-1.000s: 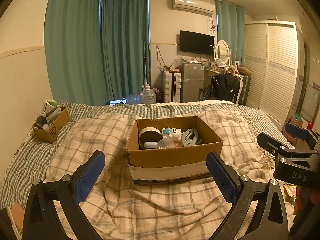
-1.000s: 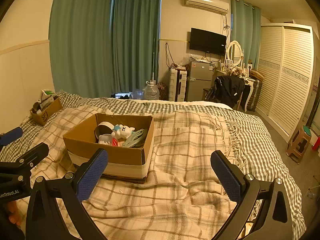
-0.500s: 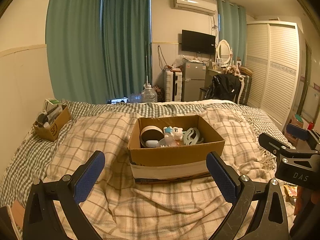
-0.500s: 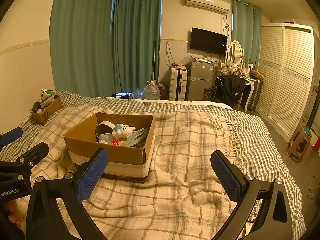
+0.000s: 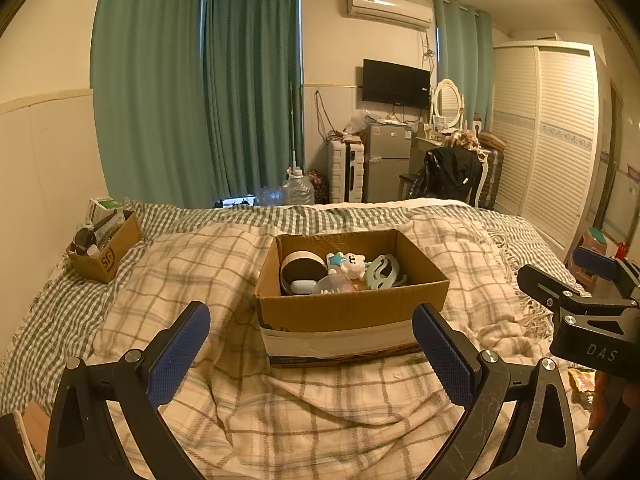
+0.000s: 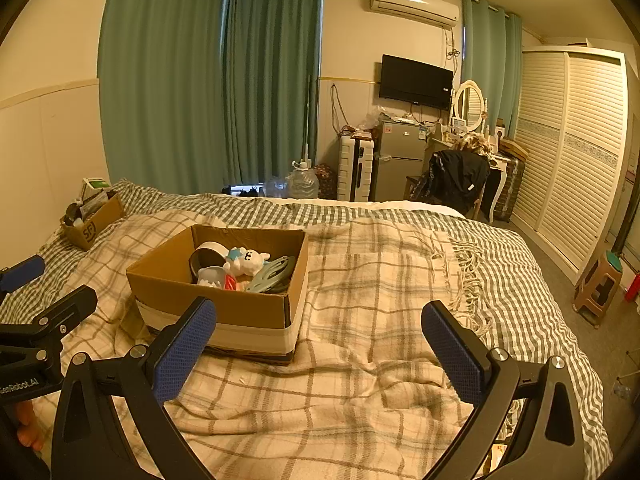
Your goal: Organize objects
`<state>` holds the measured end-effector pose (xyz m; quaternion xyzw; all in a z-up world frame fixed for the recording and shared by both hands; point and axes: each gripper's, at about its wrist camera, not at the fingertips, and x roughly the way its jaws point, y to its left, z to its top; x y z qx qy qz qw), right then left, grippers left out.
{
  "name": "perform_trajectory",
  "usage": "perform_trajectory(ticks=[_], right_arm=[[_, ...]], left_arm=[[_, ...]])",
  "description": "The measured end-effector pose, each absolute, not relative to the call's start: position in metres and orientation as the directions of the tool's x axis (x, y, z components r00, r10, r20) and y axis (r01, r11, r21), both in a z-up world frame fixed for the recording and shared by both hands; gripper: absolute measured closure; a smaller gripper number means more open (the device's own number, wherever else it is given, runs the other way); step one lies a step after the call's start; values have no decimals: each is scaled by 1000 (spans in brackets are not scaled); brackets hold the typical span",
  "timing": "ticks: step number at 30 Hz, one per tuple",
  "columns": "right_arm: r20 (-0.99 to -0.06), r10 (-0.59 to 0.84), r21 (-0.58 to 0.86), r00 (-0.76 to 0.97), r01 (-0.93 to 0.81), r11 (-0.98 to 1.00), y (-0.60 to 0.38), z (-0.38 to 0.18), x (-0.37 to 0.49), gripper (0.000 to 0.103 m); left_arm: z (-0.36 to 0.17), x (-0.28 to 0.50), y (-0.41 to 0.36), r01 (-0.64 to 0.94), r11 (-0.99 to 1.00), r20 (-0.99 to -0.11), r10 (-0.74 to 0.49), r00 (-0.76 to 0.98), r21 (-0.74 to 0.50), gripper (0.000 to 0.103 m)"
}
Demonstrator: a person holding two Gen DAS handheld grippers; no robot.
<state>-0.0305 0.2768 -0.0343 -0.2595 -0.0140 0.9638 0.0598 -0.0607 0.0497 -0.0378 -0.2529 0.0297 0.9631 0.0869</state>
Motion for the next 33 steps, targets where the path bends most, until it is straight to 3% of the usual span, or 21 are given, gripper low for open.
perform_trajectory(ticks=[33], right_arm=[[-507, 127, -60, -853, -112, -992, 277, -36, -31, 0]], left_arm=[[-41, -61, 50, -174, -985, -506, 143, -851, 14, 0]])
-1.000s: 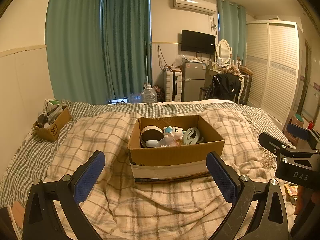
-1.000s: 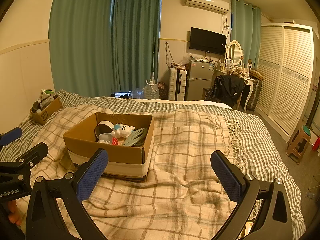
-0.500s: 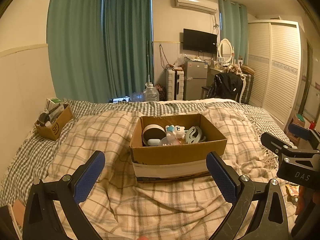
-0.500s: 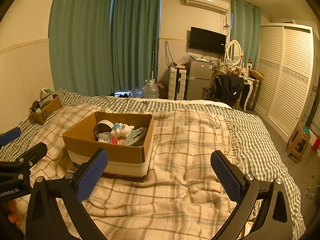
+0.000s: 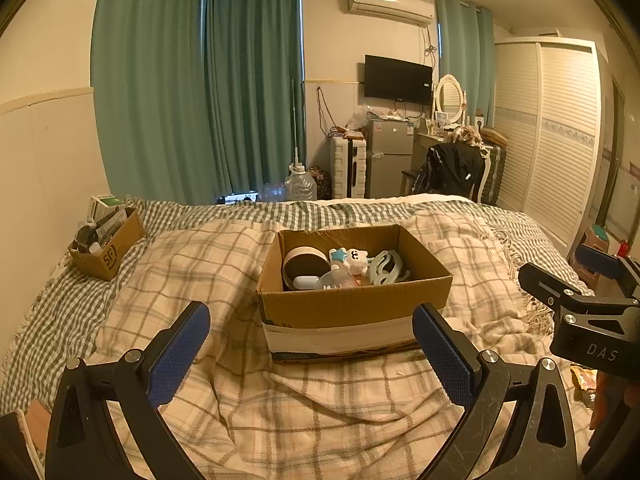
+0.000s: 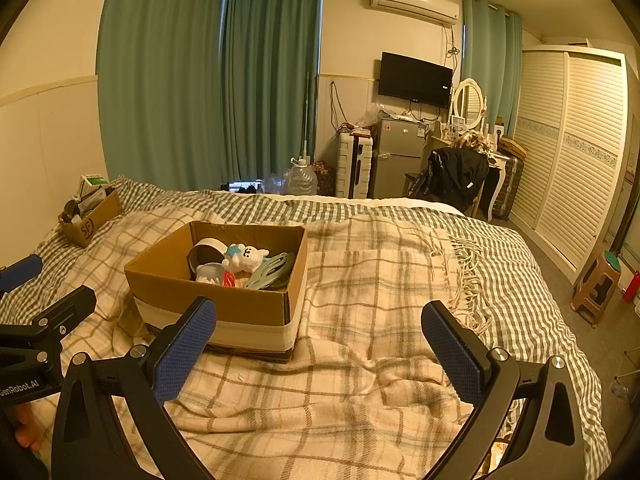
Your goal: Organize objects
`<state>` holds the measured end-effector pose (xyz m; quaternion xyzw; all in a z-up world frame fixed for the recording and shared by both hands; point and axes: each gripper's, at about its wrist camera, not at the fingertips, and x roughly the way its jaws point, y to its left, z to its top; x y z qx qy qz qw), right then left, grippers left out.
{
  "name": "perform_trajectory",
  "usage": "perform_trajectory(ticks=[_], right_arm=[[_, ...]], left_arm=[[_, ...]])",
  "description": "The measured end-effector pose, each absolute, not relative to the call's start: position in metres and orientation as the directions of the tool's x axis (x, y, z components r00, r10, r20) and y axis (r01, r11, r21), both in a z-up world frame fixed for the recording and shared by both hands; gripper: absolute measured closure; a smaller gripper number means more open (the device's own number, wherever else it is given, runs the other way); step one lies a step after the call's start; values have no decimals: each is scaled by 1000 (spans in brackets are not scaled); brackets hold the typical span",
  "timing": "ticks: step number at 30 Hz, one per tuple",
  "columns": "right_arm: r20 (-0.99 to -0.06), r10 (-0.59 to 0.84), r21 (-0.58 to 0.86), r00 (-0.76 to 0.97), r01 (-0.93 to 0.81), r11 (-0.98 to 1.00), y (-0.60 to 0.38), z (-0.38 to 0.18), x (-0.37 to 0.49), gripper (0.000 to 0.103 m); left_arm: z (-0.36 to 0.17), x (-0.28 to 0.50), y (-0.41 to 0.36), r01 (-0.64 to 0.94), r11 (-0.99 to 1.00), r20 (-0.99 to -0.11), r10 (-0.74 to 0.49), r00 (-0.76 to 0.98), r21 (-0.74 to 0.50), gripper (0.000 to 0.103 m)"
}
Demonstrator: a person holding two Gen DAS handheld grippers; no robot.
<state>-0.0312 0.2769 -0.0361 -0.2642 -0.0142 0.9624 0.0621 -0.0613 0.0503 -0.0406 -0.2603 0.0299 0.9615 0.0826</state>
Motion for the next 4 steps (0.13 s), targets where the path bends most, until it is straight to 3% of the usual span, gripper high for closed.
perform_trajectory(ticks=[4], right_arm=[[-506, 129, -62, -853, -113, -992, 277, -36, -31, 0]], left_arm=[[-40, -60, 50, -175, -984, -497, 142, -856, 21, 0]])
